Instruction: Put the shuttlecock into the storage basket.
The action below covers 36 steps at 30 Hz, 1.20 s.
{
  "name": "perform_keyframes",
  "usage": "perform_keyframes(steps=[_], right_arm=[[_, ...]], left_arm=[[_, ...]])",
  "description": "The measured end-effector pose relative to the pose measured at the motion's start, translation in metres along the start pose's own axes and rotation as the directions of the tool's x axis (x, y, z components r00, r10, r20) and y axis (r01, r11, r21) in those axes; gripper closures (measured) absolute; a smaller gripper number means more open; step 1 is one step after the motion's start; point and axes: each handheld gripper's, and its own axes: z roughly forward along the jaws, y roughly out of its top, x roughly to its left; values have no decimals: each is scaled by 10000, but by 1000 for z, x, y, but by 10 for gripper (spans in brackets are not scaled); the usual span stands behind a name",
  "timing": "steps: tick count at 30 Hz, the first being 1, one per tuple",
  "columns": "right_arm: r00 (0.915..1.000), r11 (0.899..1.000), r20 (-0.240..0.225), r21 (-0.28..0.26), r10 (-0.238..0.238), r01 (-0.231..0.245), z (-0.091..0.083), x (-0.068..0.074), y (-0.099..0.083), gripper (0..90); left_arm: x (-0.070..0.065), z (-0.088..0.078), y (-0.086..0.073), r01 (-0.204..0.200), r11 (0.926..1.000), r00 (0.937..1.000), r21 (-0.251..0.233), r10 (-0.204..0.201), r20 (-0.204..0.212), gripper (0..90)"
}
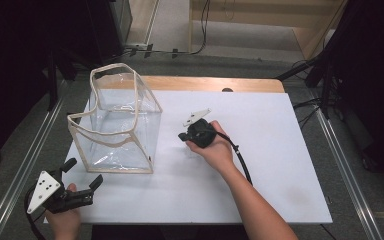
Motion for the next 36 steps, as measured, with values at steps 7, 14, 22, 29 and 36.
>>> perform_keyframes(steps=[7, 14, 22, 29, 36], right_arm=[[9993, 9993, 1, 12, 361, -361, 0, 23, -9, 883], [9982, 9982, 105, 93, 584, -585, 11, 41, -23, 883], [9928, 9947, 613, -120, 1028, -1023, 14, 41, -40, 883], [9863, 9917, 1029, -107, 1288, -1284, 5, 28, -53, 883], [9716, 9841, 1562, -200, 1777, -1768, -8, 8, -64, 883]], left_arm=[[0, 0, 0, -6, 10000, 10000, 9, 6, -2, 0], [0, 0, 0, -27, 10000, 10000, 27, 27, -17, 0], [0, 0, 0, -11, 10000, 10000, 16, 11, -25, 0], [0, 0, 0, -4, 10000, 10000, 17, 4, -18, 0], [-1, 0, 0, -54, 10000, 10000, 46, 54, -26, 0]])
